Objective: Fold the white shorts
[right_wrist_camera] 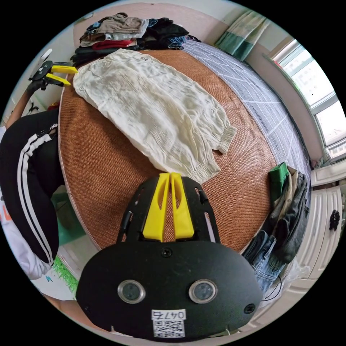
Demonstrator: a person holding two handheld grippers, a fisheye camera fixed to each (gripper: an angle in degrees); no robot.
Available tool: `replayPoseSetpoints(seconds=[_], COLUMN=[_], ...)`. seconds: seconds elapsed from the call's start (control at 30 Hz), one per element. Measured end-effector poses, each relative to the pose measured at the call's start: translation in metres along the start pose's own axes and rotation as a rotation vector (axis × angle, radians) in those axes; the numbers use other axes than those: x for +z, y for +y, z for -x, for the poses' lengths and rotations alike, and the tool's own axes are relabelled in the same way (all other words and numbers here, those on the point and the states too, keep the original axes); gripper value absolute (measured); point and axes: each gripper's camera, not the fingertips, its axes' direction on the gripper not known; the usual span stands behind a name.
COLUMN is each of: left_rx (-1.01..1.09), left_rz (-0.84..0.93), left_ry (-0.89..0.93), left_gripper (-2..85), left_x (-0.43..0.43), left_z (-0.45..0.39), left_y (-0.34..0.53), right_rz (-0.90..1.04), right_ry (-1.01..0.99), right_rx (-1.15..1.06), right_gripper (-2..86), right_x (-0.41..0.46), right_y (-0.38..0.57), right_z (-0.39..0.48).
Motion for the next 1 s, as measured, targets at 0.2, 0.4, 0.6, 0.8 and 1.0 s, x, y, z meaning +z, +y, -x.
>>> replayPoseSetpoints(seconds=[0.2, 0.4, 0.6, 0.8, 1.0], left_rx=[-0.089, -0.076, 0.026, -0.004, -0.087], left_rz=[-0.063, -0.087, 0.023, 0.077, 0.016], left_ry=[-0.127, -0.110, -0.033, -0.045, 0.068], left_gripper=[1.3, -0.3, -0.3, 1.1, 7.5], left_x=[-0.039, -0.099, -0.077, -0.042, -0.035], left_z=[0.015, 0.025, 0.003, 0.012, 0.048], left_y=[-0.001, 0.051, 0.114, 0.147, 0.213], right_rz=[-0.089, -0.238, -0.086, -0.093, -0.323], right_ry=[0.192, 0.147, -0.077, -0.262, -0.182], right_rx=[0.066, 0.081, -0.008, -0.028, 0.197], right_gripper=[-1.0, -0.5, 0.0, 8.4, 0.7], right_x=[-0.057, -0.123, -0.055, -0.036, -0.060], right_y=[-0.034, -0.008, 0.040, 0.061, 0.037], right_z=[-0.023, -0.029, 0.017, 0.012, -0.082])
